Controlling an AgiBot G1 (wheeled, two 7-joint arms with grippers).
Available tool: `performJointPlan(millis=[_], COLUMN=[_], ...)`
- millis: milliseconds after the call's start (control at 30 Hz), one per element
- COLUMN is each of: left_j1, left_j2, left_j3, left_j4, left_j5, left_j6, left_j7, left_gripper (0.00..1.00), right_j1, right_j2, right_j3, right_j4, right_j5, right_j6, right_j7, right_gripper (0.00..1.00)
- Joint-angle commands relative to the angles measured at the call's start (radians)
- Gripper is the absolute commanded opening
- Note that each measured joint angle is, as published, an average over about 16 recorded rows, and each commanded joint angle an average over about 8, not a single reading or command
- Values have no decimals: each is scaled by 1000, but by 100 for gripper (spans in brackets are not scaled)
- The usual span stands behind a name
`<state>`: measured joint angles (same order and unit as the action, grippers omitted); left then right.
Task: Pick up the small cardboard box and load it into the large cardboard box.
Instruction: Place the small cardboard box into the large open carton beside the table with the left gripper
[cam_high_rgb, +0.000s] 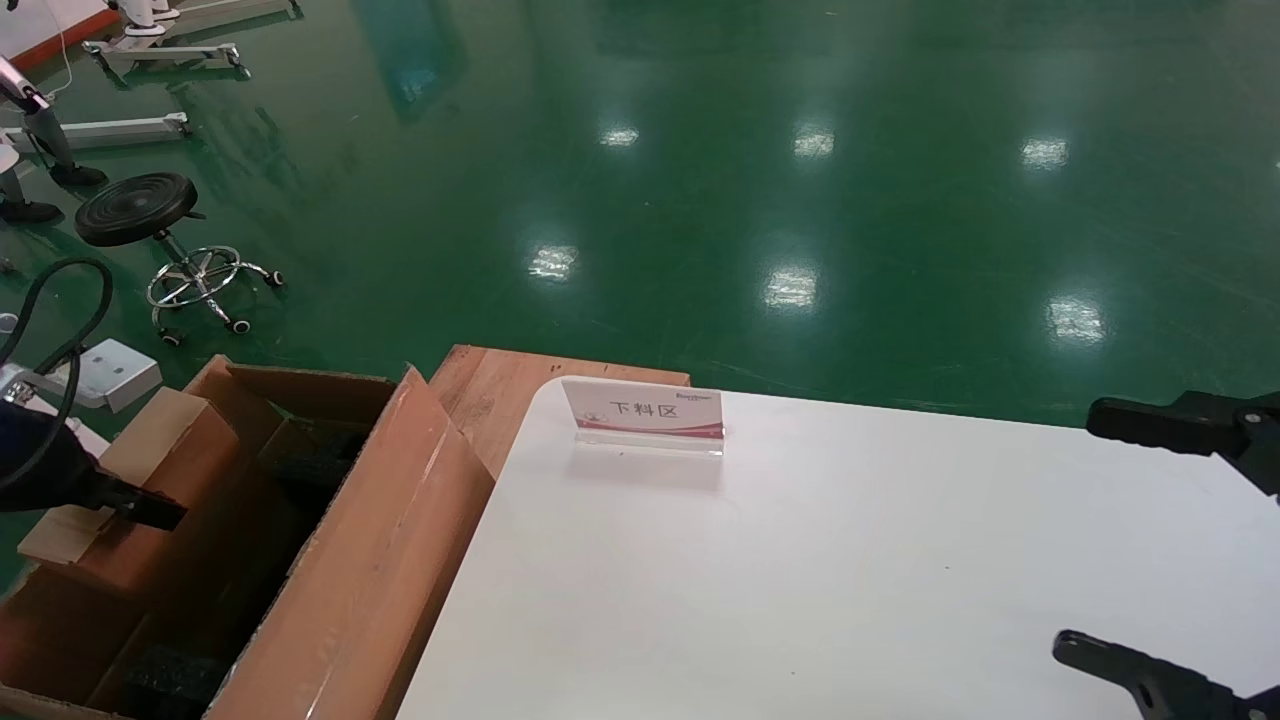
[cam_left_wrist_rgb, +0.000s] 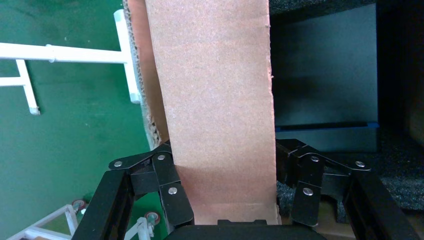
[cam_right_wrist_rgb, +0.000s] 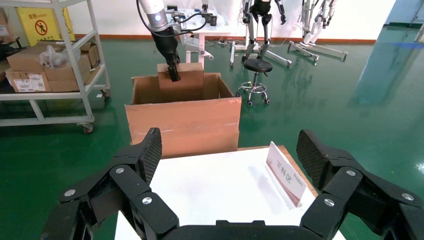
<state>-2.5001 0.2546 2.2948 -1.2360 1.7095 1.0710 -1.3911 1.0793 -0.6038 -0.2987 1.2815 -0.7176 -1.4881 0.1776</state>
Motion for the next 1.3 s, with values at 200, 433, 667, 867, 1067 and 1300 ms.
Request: performJointPlan(millis=[200, 433, 667, 867, 1067, 1300], left_j1=[40, 59, 61, 59, 57, 56], left_j2=[10, 15, 15, 15, 14, 14], left_j3=[6, 8, 8, 8, 8, 8], left_j4=[50, 82, 87, 83, 80, 78], left_j5=[-43, -77, -83, -78, -74, -72], left_j6=[-38, -44, -44, -42, -41, -40], left_j7=[41, 72, 74, 71, 70, 69], left_gripper=[0, 44, 100, 100, 100, 100], right_j1=[0, 0, 0, 0, 0, 0], right_j2=[0, 0, 0, 0, 0, 0], right_j3=[0, -1, -1, -1, -1, -1], right_j4=[0, 0, 0, 0, 0, 0], right_j5=[0, 0, 1, 1, 1, 1], right_j6=[0, 0, 1, 1, 1, 1], right_j7=[0, 0, 0, 0, 0, 0], right_gripper=[100, 100, 100, 100, 100, 100])
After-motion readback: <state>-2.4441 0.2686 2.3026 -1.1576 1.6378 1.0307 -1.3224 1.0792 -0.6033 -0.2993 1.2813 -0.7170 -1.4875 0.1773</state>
